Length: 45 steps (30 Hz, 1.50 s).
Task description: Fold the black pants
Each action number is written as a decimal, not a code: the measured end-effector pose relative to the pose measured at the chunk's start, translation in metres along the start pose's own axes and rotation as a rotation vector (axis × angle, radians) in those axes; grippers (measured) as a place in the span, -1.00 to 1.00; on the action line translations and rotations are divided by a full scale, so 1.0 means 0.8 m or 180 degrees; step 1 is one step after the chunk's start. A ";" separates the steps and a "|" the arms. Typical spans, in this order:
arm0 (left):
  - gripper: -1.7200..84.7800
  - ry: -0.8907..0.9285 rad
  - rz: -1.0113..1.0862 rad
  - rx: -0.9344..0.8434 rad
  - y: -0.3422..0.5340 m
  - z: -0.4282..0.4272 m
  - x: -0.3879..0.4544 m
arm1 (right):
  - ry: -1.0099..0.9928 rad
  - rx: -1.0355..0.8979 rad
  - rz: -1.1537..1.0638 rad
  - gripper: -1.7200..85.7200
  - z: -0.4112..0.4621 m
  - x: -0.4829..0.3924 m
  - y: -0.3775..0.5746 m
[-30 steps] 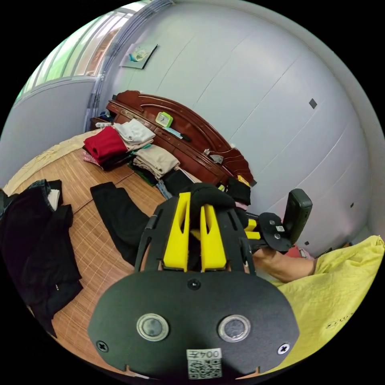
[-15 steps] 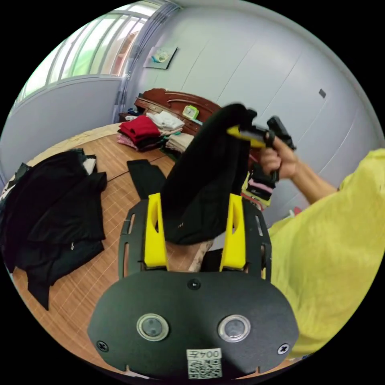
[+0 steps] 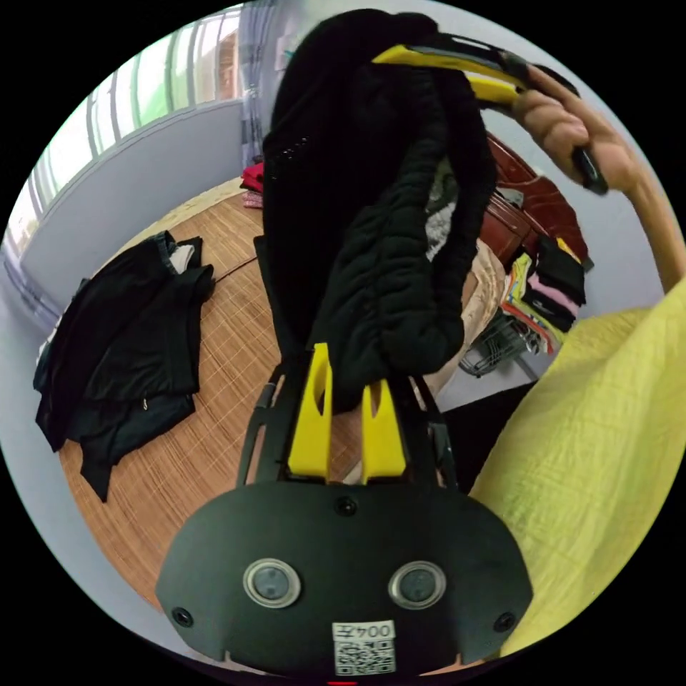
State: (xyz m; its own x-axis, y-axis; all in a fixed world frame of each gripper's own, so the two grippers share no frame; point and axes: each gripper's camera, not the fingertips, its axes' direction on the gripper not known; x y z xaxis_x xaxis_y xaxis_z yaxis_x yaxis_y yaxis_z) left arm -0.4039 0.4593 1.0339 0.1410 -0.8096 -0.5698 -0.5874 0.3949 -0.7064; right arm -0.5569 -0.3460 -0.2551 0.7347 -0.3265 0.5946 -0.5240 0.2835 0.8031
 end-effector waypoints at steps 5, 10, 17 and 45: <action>-0.96 0.0440 -0.0587 0.0451 0.027 -0.041 -0.008 | -0.0132 0.0155 -0.0194 -0.80 -0.021 0.029 -0.025; -0.97 0.0662 -0.1202 0.1196 0.064 -0.142 -0.042 | -0.0482 0.0018 -0.0594 -0.80 -0.029 0.003 -0.074; -0.96 0.0418 -0.1070 0.2100 0.095 -0.372 -0.088 | -0.1271 0.0119 -0.1374 -0.80 -0.043 -0.135 -0.157; -0.96 -0.1281 -0.1547 0.1482 0.197 -0.575 -0.288 | -0.1379 -0.0885 -0.1364 -0.82 0.249 -0.205 -0.302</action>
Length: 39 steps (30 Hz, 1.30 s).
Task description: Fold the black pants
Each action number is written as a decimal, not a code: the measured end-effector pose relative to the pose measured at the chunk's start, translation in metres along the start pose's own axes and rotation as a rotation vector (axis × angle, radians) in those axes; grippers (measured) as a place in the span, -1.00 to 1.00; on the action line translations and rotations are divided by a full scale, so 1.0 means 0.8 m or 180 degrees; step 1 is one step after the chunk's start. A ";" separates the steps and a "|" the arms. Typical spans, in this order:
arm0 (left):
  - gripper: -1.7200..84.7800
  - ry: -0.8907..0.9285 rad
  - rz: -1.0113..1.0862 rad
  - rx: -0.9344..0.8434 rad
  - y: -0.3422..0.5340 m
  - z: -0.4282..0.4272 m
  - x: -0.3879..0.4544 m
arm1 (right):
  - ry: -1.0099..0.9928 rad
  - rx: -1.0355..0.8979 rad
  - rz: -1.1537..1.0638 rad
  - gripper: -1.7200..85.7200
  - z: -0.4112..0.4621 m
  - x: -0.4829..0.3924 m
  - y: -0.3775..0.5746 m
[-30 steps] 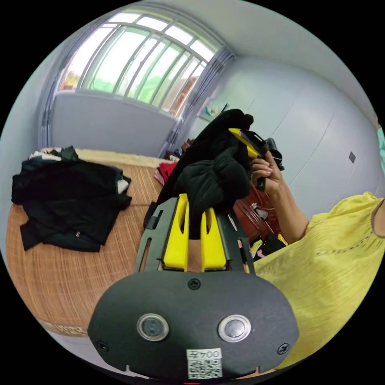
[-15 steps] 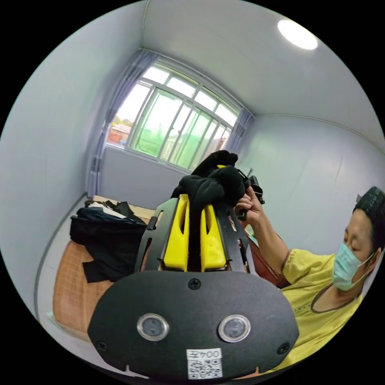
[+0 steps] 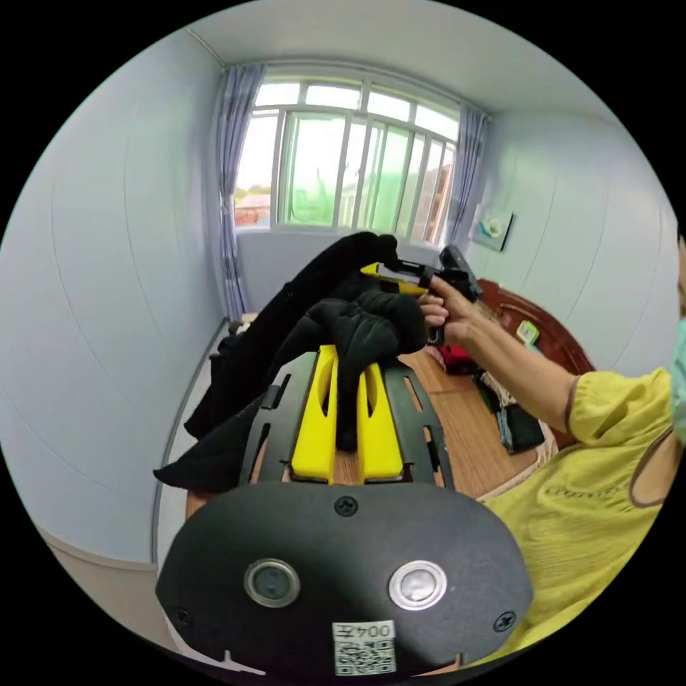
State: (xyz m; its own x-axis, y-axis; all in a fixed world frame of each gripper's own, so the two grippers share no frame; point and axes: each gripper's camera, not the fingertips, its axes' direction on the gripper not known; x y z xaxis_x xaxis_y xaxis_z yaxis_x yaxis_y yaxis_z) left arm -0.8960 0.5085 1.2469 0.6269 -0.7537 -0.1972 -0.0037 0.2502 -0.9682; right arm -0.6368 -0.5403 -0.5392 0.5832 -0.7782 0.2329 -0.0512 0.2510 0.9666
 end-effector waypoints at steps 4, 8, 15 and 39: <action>-0.96 -0.0079 0.0084 -0.0608 0.077 0.174 0.062 | 0.0221 -0.0071 0.0767 -0.82 -0.037 0.153 0.068; -0.96 0.0184 0.0088 -0.1217 0.155 0.349 0.144 | 0.0581 -0.0227 0.1550 -0.82 -0.096 0.304 0.147; -0.96 0.0752 0.0179 -0.2052 0.217 0.557 0.300 | 0.0795 -0.0158 0.2454 -0.82 -0.238 0.479 0.273; -0.72 0.2291 0.0425 -0.3297 0.206 0.926 0.702 | 0.1213 -0.0122 0.3254 -0.74 -0.686 0.705 0.434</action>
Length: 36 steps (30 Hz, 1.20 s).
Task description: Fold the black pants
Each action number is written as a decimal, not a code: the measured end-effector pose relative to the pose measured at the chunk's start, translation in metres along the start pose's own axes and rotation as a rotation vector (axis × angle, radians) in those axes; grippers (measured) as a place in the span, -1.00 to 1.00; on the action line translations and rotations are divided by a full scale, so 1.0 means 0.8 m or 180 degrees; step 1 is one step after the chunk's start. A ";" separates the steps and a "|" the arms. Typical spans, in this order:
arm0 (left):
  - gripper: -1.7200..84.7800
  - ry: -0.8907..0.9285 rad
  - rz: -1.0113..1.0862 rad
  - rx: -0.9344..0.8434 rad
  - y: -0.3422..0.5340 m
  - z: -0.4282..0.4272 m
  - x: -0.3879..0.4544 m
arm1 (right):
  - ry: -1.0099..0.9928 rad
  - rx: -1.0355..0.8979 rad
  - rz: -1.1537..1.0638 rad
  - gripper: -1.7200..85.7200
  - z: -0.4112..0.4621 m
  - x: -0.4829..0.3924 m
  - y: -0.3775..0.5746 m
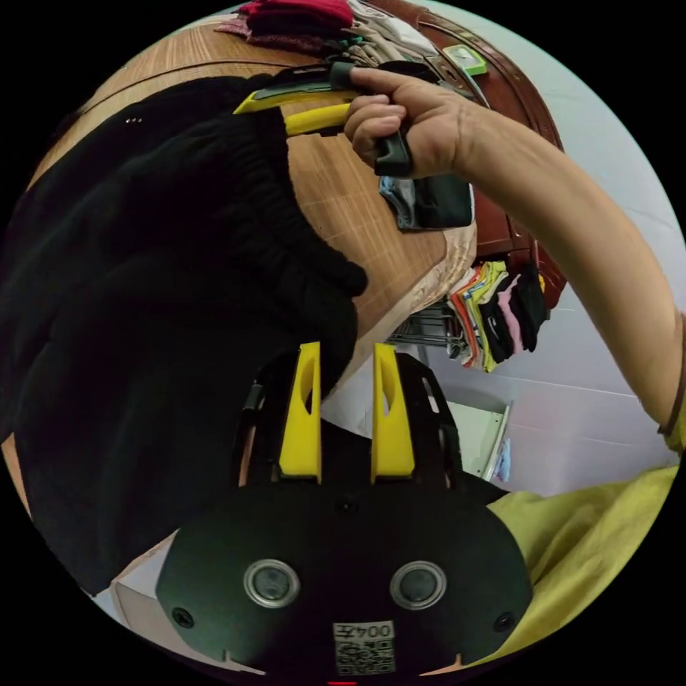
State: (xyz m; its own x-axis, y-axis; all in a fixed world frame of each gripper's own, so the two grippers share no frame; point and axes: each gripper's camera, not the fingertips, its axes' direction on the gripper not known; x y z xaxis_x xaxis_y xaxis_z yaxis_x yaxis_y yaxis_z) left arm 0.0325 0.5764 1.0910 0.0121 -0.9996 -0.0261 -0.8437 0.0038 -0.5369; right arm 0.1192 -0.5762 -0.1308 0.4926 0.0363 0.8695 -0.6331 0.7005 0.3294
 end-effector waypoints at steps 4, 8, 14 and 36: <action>-0.68 0.0248 0.0219 0.0072 -0.013 -0.008 0.009 | 0.0627 0.0277 -0.0169 -0.74 -0.058 0.018 0.024; -0.68 0.0231 0.0429 0.0011 -0.013 -0.019 0.007 | 0.0811 0.0341 -0.0577 -0.74 -0.091 0.027 0.084; -0.70 0.0165 0.0231 -0.0078 0.015 -0.050 -0.053 | 0.1077 0.0724 -0.0875 -0.65 -0.084 0.034 0.171; -0.67 -0.0549 -0.0132 -0.0038 0.009 -0.107 -0.185 | 0.2499 -0.1342 -0.2353 -0.84 -0.113 -0.025 0.162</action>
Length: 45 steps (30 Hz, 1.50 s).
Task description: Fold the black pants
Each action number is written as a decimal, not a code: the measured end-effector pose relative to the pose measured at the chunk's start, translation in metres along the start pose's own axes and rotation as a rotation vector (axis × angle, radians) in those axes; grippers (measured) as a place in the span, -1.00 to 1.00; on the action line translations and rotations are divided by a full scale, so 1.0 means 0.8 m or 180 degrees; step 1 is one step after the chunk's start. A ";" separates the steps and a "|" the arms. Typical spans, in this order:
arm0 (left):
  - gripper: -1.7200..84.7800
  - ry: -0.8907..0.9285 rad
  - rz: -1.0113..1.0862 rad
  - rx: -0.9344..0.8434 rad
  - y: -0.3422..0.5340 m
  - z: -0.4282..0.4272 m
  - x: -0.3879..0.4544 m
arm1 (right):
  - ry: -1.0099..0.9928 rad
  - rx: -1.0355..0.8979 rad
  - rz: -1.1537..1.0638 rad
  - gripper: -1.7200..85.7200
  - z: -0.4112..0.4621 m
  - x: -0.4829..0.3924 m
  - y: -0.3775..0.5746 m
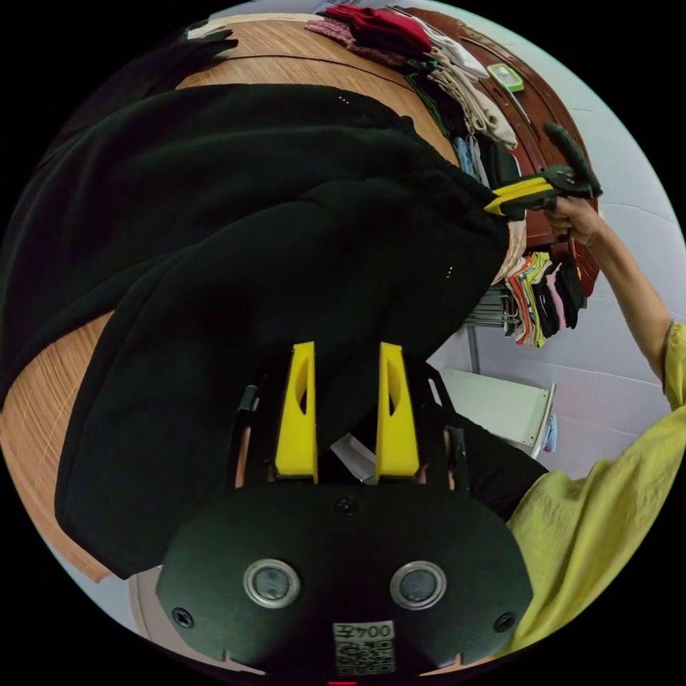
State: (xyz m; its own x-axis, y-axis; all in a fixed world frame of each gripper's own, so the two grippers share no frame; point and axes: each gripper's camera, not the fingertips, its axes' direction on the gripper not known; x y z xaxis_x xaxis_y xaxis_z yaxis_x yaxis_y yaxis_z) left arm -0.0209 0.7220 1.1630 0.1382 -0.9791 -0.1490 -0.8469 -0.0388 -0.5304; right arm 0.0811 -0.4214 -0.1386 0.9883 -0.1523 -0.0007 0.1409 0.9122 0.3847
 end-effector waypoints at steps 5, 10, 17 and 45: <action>-0.66 0.0018 0.0135 -0.0027 -0.012 0.020 0.026 | 0.0481 0.0102 0.0021 -0.84 0.021 0.000 0.074; -0.64 0.0088 0.0161 -0.0318 -0.021 0.075 0.044 | 0.0505 -0.0035 0.0865 -0.82 0.110 0.032 0.107; -0.66 -0.0084 0.0100 -0.0438 -0.026 0.118 0.059 | 0.0237 0.0550 0.1947 -0.74 0.101 0.025 0.156; -0.71 -0.0667 0.0065 0.0080 -0.019 0.167 0.105 | 0.1361 0.0617 0.1569 -0.78 0.068 0.046 -0.042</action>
State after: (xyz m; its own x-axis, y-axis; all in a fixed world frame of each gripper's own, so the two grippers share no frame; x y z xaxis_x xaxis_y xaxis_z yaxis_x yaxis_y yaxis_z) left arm 0.0721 0.6674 1.0467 0.2271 -0.9167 -0.3288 -0.8378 -0.0118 -0.5458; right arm 0.1093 -0.4787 -0.1013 0.8760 0.4638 -0.1323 -0.3054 0.7458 0.5921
